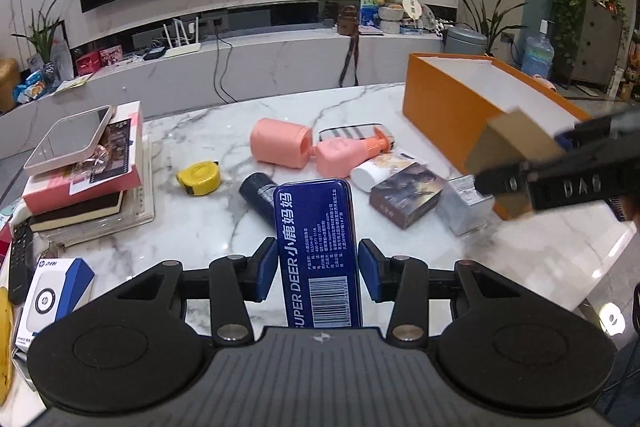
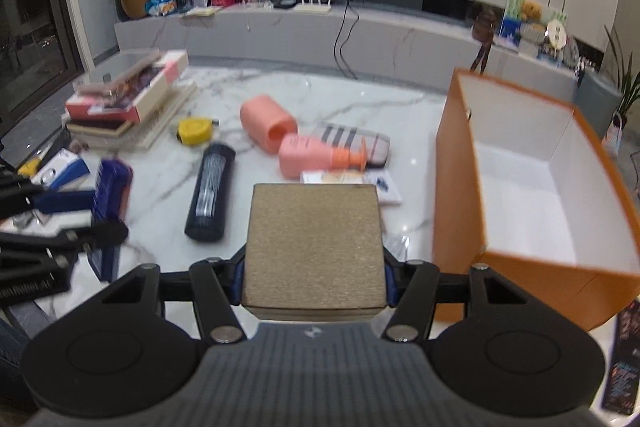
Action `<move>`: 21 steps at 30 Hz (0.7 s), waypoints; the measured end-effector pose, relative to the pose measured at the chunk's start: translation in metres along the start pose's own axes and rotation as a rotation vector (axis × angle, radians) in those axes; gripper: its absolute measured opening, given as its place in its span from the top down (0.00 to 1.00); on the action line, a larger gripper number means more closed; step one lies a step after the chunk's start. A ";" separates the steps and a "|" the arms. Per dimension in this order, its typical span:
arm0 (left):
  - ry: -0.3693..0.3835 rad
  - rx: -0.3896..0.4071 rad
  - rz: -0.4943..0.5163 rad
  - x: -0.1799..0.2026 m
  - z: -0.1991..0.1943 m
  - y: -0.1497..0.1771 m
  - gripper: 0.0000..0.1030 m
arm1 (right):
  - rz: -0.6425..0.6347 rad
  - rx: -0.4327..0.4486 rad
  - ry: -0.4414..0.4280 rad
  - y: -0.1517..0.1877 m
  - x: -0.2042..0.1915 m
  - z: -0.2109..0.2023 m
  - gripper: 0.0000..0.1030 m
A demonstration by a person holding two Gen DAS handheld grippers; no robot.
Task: Organize rigid objects
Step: 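Lift both held items and carry them over the open orange box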
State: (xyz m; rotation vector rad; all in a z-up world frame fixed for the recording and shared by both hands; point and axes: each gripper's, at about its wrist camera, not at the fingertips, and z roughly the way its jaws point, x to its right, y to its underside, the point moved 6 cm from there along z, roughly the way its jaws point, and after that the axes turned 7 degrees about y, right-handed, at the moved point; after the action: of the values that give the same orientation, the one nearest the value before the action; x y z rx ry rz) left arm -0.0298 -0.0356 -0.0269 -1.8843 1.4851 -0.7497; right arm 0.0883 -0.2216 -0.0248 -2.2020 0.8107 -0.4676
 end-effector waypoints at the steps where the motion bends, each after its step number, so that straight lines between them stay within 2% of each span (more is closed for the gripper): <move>1: 0.003 -0.001 0.005 0.003 0.000 -0.003 0.52 | -0.002 0.013 0.003 -0.007 0.002 -0.004 0.41; 7: 0.040 0.005 -0.009 0.014 -0.004 -0.044 0.52 | -0.007 0.076 0.021 -0.054 0.024 -0.028 0.41; 15: 0.050 0.073 0.033 0.029 -0.018 -0.139 0.52 | 0.039 0.182 0.019 -0.133 0.061 -0.057 0.41; 21: 0.071 0.104 0.074 0.054 0.000 -0.190 0.52 | 0.065 0.230 0.047 -0.170 0.095 -0.063 0.41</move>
State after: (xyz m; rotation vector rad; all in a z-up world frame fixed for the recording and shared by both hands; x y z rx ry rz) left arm 0.1001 -0.0542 0.1209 -1.7325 1.5209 -0.8504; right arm 0.1934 -0.2269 0.1506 -1.9538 0.8083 -0.5543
